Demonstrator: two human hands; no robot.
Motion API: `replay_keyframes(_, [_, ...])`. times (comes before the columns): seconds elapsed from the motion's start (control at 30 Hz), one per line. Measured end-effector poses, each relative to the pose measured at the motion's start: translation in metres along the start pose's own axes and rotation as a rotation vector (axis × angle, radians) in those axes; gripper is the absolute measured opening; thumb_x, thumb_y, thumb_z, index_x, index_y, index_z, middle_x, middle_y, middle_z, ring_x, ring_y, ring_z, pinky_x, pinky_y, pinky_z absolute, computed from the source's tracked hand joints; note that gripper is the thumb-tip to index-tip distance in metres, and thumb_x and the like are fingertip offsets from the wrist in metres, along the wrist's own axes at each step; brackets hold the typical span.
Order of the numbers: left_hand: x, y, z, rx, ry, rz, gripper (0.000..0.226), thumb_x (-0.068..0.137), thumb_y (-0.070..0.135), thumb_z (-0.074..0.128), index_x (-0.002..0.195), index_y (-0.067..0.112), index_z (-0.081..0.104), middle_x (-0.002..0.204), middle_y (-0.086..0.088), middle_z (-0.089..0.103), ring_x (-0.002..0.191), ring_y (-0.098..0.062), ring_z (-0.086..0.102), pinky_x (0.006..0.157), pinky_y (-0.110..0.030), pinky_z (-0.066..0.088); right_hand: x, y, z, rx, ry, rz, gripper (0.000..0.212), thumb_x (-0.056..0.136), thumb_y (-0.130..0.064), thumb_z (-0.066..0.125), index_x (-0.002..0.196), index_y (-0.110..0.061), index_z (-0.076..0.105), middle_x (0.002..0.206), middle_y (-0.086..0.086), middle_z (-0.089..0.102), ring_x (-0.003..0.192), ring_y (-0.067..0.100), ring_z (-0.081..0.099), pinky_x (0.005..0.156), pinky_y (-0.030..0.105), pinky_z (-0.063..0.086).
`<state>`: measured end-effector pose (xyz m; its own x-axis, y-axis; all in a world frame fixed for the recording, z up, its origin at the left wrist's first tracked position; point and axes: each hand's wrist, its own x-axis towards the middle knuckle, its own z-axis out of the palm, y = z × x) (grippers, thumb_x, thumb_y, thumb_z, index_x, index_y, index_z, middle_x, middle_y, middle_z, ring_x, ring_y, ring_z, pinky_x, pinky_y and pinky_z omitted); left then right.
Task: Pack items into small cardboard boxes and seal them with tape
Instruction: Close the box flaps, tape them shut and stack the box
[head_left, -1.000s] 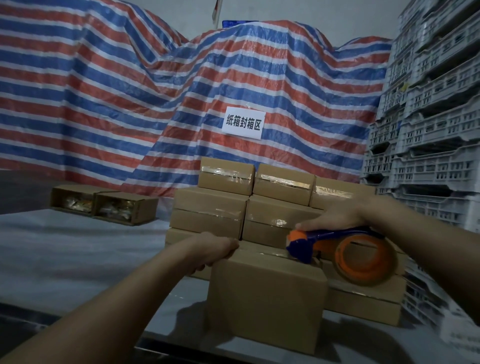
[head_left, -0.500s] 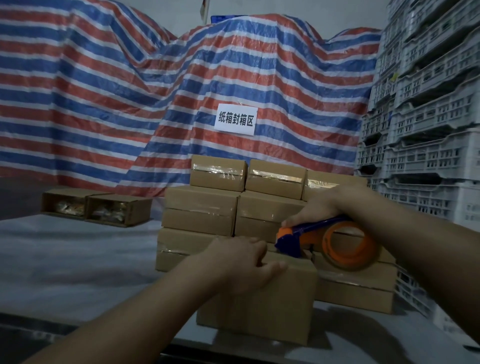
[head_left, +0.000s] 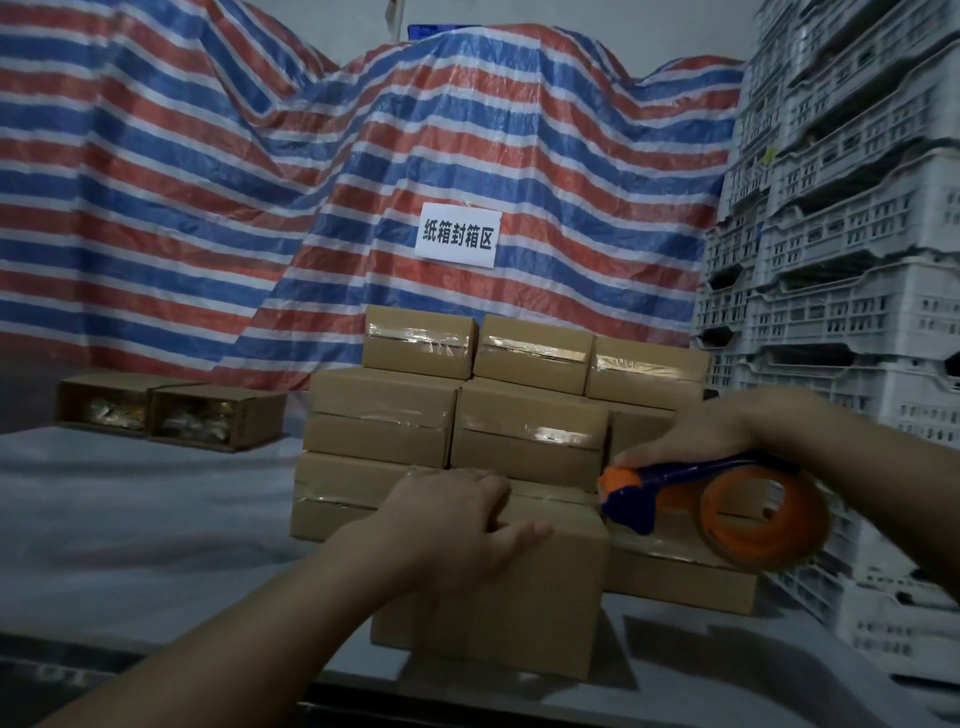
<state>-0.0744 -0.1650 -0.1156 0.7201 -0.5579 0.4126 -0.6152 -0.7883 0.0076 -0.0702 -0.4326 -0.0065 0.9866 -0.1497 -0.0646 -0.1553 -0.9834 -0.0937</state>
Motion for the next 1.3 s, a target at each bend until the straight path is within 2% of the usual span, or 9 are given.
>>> replay_keyframes(0.07, [-0.001,0.002,-0.003,-0.005,-0.029,-0.007,0.072,0.087,0.079,0.024,0.126,0.025,0.053,0.121,0.005,0.059,0.106,-0.013,0.056,0.093,-0.036,0.047,-0.001,0.003,0.006,0.028,-0.045,-0.028,0.068,0.087,-0.065,0.063,0.128,-0.011,0.063,0.133,0.014,0.063,0.118,0.031,0.061,0.079,0.03,0.047])
replay_keyframes(0.17, [0.003,0.008,-0.011,-0.043,-0.072,-0.047,0.067,0.083,0.083,0.031,0.113,0.028,0.055,0.106,0.006,0.06,0.092,-0.011,0.057,0.086,-0.036,0.052,-0.004,0.001,0.007,-0.179,-0.078,0.02,0.073,0.081,-0.088,0.039,0.104,-0.024,0.066,0.105,0.002,0.071,0.096,0.019,0.069,0.077,0.029,0.048])
replay_keyframes(0.27, [0.014,0.021,-0.014,-0.02,-0.052,0.012,0.083,0.083,0.082,0.036,0.143,0.026,0.039,0.145,-0.001,0.047,0.129,-0.018,0.047,0.111,-0.036,0.034,-0.003,0.004,0.005,-0.236,-0.069,0.014,0.079,0.072,-0.097,0.031,0.09,-0.027,0.064,0.088,-0.003,0.07,0.083,0.014,0.067,0.078,0.031,0.047])
replay_keyframes(0.33, [0.019,0.037,-0.013,-0.001,-0.041,0.115,0.086,0.087,0.076,0.039,0.154,0.025,0.022,0.161,0.001,0.024,0.145,-0.018,0.025,0.109,-0.03,0.016,-0.005,0.004,0.007,-0.244,-0.066,0.007,0.081,0.068,-0.098,0.03,0.086,-0.027,0.064,0.081,-0.005,0.069,0.077,0.012,0.066,0.079,0.032,0.047])
replay_keyframes(0.47, [0.026,0.053,0.0,0.028,-0.074,0.154,0.072,0.093,0.068,0.04,0.149,0.022,0.033,0.152,-0.002,0.04,0.132,-0.019,0.043,0.097,-0.032,0.037,-0.003,0.005,0.01,-0.269,-0.041,-0.005,0.081,0.072,-0.097,0.028,0.087,-0.027,0.066,0.085,-0.004,0.069,0.082,0.013,0.066,0.085,0.033,0.047])
replay_keyframes(0.73, [0.023,0.051,0.004,0.092,-0.049,0.144,0.069,0.093,0.069,0.037,0.141,0.02,0.043,0.14,-0.002,0.05,0.12,-0.02,0.052,0.096,-0.04,0.048,-0.022,0.031,-0.016,-0.114,0.013,-0.037,0.084,0.058,-0.094,0.035,0.088,-0.024,0.068,0.083,0.001,0.071,0.076,0.016,0.066,0.089,0.035,0.053])
replay_keyframes(1.03, [0.025,0.049,0.006,0.067,-0.043,0.153,0.068,0.093,0.07,0.036,0.14,0.022,0.044,0.138,0.0,0.052,0.116,-0.018,0.054,0.093,-0.039,0.049,-0.022,-0.042,0.01,-0.848,0.215,-0.017,0.061,0.081,-0.084,0.044,0.076,-0.025,0.053,0.079,-0.001,0.059,0.069,0.015,0.055,0.054,0.031,0.037])
replay_keyframes(1.17, [0.023,0.05,0.002,0.065,-0.066,0.146,0.068,0.094,0.068,0.036,0.142,0.02,0.042,0.143,-0.001,0.049,0.121,-0.02,0.052,0.096,-0.04,0.048,-0.021,-0.054,0.032,-1.264,0.103,0.023,0.041,0.092,-0.064,0.051,0.095,-0.023,0.055,0.082,0.003,0.049,0.067,0.022,0.046,0.05,0.034,0.033])
replay_keyframes(1.3, [0.023,0.05,0.004,0.082,-0.032,0.153,0.069,0.094,0.068,0.036,0.142,0.02,0.043,0.142,-0.002,0.049,0.123,-0.02,0.052,0.096,-0.04,0.048,-0.024,-0.011,0.057,-1.08,0.133,-0.012,0.058,0.095,-0.07,0.04,0.075,-0.018,0.051,0.074,-0.001,0.05,0.062,0.014,0.047,0.054,0.025,0.037])
